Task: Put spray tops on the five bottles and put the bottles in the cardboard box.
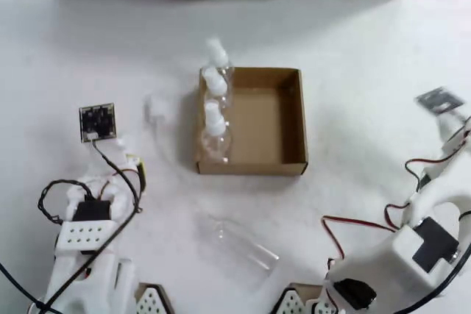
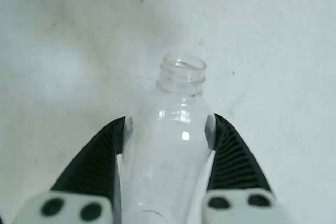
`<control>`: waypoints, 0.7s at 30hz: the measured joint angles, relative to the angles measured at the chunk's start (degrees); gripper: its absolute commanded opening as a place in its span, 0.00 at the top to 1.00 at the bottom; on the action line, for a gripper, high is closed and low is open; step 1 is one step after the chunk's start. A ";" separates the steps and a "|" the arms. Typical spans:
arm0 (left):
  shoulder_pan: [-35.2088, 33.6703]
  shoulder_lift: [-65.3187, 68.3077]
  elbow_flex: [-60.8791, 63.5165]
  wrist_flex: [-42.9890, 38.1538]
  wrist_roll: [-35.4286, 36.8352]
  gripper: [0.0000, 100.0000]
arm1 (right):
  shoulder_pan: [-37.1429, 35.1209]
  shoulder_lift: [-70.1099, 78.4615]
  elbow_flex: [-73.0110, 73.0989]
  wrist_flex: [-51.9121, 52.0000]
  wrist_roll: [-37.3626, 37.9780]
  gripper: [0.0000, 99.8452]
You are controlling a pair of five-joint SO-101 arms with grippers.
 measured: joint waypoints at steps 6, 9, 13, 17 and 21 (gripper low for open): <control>0.00 0.00 0.00 0.00 0.00 0.98 | 0.09 -8.09 -1.76 9.14 -12.84 0.99; 0.00 0.00 0.00 0.00 0.00 0.98 | 1.32 -12.13 1.05 9.58 -13.45 0.99; 0.00 0.00 -5.19 4.13 0.00 0.98 | 1.41 -16.62 7.91 7.38 -13.36 0.99; 0.00 0.00 -16.35 15.91 2.55 0.98 | 1.49 -19.43 14.51 4.92 -11.34 0.99; 1.58 0.00 -26.64 24.88 3.08 0.98 | 1.41 -21.10 18.37 2.29 -10.55 0.99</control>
